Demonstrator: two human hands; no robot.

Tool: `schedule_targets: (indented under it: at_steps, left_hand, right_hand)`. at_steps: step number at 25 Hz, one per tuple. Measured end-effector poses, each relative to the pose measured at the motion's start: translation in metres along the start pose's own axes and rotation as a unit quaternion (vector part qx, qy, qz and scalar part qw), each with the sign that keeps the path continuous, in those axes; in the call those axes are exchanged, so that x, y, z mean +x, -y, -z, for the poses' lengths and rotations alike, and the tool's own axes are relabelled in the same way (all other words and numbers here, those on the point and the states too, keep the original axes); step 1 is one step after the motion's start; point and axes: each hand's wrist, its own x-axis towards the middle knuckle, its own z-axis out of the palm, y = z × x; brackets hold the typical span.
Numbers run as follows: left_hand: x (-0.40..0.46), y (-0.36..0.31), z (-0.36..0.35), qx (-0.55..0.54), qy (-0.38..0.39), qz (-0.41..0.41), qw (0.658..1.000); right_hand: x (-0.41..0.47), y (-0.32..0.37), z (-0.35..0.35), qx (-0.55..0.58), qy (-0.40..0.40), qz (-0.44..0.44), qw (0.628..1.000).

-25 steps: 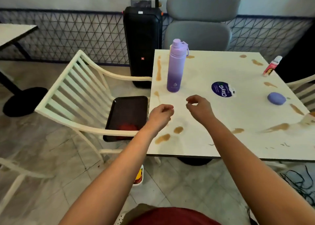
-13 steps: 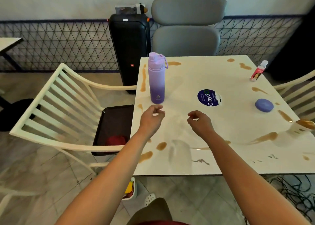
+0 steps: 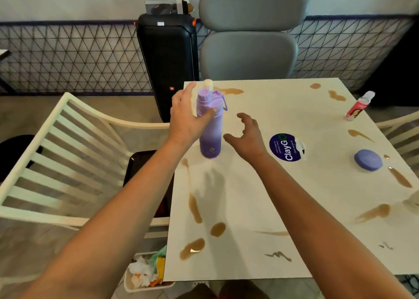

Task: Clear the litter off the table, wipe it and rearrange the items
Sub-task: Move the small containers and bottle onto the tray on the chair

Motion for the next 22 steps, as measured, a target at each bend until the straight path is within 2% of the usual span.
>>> schedule_targets:
  at_steps: [4, 8, 14, 18, 22]
  left_hand:
    - [0.021, -0.012, -0.009, 0.041, 0.065, 0.005, 0.997]
    - [0.029, -0.017, -0.02, 0.049, 0.127, 0.056, 0.989]
    - [0.037, -0.005, -0.03, 0.063, 0.079, 0.059, 0.993]
    - [0.044, 0.001, -0.032, 0.015, 0.087, 0.073, 0.993]
    - [0.044, 0.009, -0.031, 0.035, 0.069, 0.055, 0.995]
  right_hand:
    - [0.037, 0.018, -0.007, -0.022, 0.028, 0.067, 0.997]
    - [0.067, 0.022, -0.018, -0.002, 0.105, 0.072, 0.992]
    - [0.083, 0.009, -0.028, 0.067, 0.158, 0.072, 0.983]
    - [0.084, 0.006, -0.035, 0.082, 0.137, 0.077, 0.984]
    - [0.079, 0.01, -0.038, 0.076, 0.111, 0.085, 0.987]
